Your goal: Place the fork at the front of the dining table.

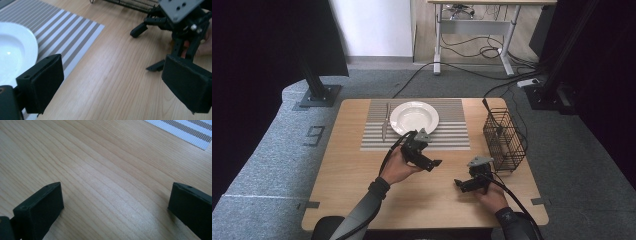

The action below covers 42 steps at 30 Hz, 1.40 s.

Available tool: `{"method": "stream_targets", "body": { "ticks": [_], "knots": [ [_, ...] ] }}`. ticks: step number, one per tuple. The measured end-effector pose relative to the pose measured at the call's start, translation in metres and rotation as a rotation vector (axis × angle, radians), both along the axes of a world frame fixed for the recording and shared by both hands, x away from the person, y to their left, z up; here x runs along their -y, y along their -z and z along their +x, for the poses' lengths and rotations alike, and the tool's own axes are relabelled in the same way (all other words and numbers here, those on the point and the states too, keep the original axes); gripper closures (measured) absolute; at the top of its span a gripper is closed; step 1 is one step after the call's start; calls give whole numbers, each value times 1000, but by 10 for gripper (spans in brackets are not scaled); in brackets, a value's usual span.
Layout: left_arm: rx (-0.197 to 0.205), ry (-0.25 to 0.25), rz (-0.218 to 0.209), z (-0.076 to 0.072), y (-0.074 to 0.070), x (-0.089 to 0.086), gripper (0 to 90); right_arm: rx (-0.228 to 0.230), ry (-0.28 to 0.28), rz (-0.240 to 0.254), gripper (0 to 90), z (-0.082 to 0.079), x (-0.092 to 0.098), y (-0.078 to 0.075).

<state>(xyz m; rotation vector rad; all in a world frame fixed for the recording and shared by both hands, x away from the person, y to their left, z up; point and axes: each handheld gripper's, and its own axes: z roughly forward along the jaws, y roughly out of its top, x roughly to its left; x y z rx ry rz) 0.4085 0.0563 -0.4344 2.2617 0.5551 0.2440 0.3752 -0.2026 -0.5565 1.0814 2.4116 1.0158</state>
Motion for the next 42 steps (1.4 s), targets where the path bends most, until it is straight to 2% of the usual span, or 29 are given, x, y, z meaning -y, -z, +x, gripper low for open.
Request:
{"method": "stream_targets", "body": {
  "ticks": [2,3,6,14,24,31,32,33,36,41,42],
  "knots": [
    [2,7,2,1,-2,2,42,2,-3,0,0,-1,1,0],
    [7,19,3,3,-8,11,43,6,-7,-2,0,-1,1,0],
    [10,30,1,5,-13,17,45,7,-11,-2,0,-2,2,0],
    [22,80,2,14,-31,46,51,8,-26,-2,0,-8,5,0],
    [14,114,-25,24,-43,73,71,4,-30,0,0,-14,10,0],
    [14,161,-27,30,-53,104,100,5,-31,2,0,-17,11,1],
    [14,161,-27,30,-53,104,108,5,-31,2,0,-17,11,1],
    [12,176,-32,31,-55,113,119,5,-31,2,0,-17,11,1],
    [14,186,-29,32,-56,120,139,5,-32,2,0,-17,11,1],
    [15,211,-11,37,-57,146,167,5,-32,0,0,-17,11,1],
    [15,211,-11,37,-57,146,181,5,-32,0,0,-17,11,1]
  ]
}}
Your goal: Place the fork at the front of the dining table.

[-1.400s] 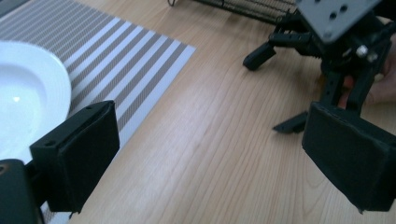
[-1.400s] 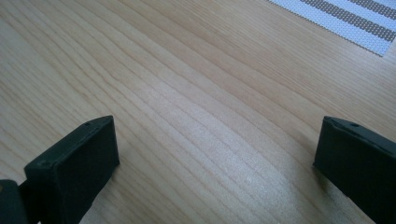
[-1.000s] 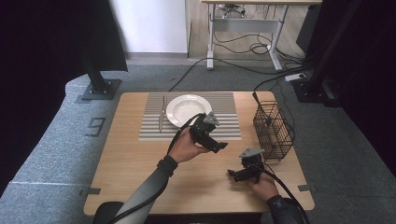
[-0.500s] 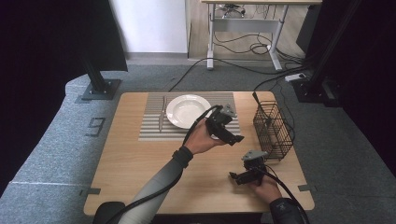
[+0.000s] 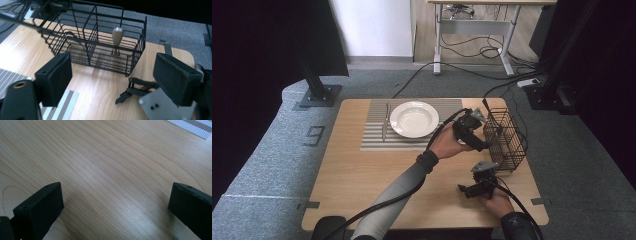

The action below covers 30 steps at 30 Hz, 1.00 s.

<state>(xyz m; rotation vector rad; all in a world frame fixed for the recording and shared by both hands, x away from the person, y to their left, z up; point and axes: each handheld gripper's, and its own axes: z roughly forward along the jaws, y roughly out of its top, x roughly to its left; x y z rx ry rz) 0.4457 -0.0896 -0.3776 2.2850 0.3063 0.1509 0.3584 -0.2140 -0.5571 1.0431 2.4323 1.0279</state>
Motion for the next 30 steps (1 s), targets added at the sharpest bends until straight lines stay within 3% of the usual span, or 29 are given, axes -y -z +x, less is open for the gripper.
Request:
{"method": "stream_targets", "body": {
  "ticks": [7,11,15,19,24,30],
  "knots": [
    [-15,17,18,7,5,25,285,0,-1,-1,0,0,0,0],
    [-30,12,34,10,8,37,454,7,-10,-3,0,1,1,0],
    [-47,6,44,11,9,45,546,6,-9,-4,0,1,1,0],
    [-65,11,44,10,9,49,751,6,-12,-4,0,1,1,0],
    [-66,18,49,9,7,48,775,7,-13,-4,0,1,1,0],
    [-28,23,20,7,-10,40,777,0,-6,-1,0,1,0,0]
  ]
}}
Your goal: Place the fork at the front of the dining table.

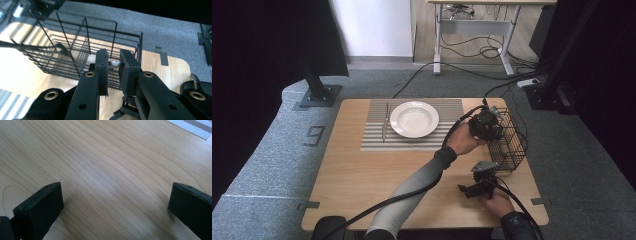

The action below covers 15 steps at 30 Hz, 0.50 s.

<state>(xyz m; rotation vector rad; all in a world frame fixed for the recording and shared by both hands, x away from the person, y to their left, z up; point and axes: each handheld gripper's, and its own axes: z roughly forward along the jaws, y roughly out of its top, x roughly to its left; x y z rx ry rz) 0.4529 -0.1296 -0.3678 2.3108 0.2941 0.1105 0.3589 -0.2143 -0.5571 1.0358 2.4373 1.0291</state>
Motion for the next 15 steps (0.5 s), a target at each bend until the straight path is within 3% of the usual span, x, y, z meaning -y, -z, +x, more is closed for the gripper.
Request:
{"method": "stream_targets", "body": {
  "ticks": [10,15],
  "knots": [
    [54,-19,-58,-4,-41,-26,778,-1,1,1,0,0,0,0],
    [83,-31,-65,-8,-62,-42,778,-2,0,1,0,0,0,0]
  ]
}}
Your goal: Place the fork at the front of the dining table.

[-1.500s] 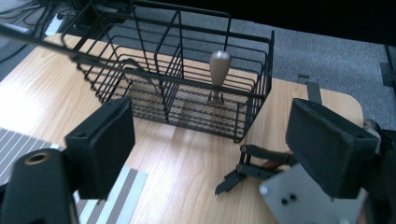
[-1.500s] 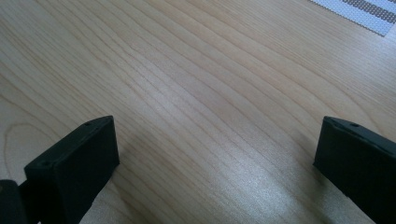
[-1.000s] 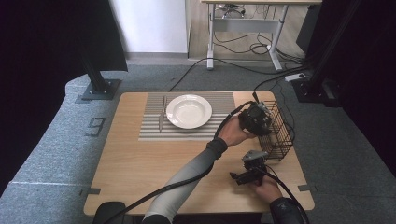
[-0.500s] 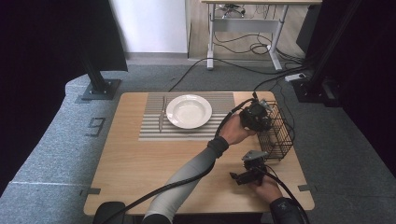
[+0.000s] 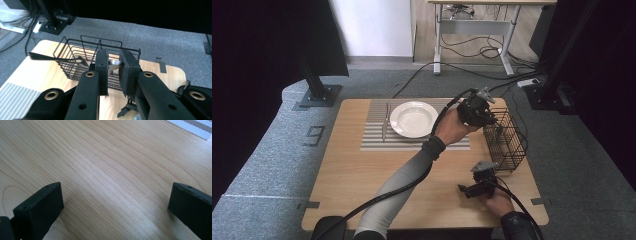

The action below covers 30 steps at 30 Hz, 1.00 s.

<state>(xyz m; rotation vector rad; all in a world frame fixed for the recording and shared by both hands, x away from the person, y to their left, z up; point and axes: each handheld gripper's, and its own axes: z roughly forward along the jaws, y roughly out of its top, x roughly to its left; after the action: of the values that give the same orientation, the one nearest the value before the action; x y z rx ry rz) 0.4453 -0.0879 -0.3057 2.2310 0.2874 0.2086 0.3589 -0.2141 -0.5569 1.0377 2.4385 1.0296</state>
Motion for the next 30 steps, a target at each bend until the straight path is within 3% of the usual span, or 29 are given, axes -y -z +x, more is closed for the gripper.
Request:
{"method": "stream_targets", "body": {
  "ticks": [7,13,19,23,26,30],
  "knots": [
    [11,-32,-10,0,-16,-25,779,-1,0,2,0,0,0,0],
    [5,-46,8,2,-14,-46,779,-1,1,2,0,0,0,0],
    [-17,-54,36,2,3,-73,779,-1,-5,0,0,0,0,0],
    [-42,-66,30,1,17,-93,779,3,5,14,64,0,1,-2],
    [-58,-70,25,-2,31,-112,779,-26,8,60,119,3,3,-5],
    [-69,-67,27,-6,41,-124,779,-20,-6,98,128,6,3,-11]
  ]
}}
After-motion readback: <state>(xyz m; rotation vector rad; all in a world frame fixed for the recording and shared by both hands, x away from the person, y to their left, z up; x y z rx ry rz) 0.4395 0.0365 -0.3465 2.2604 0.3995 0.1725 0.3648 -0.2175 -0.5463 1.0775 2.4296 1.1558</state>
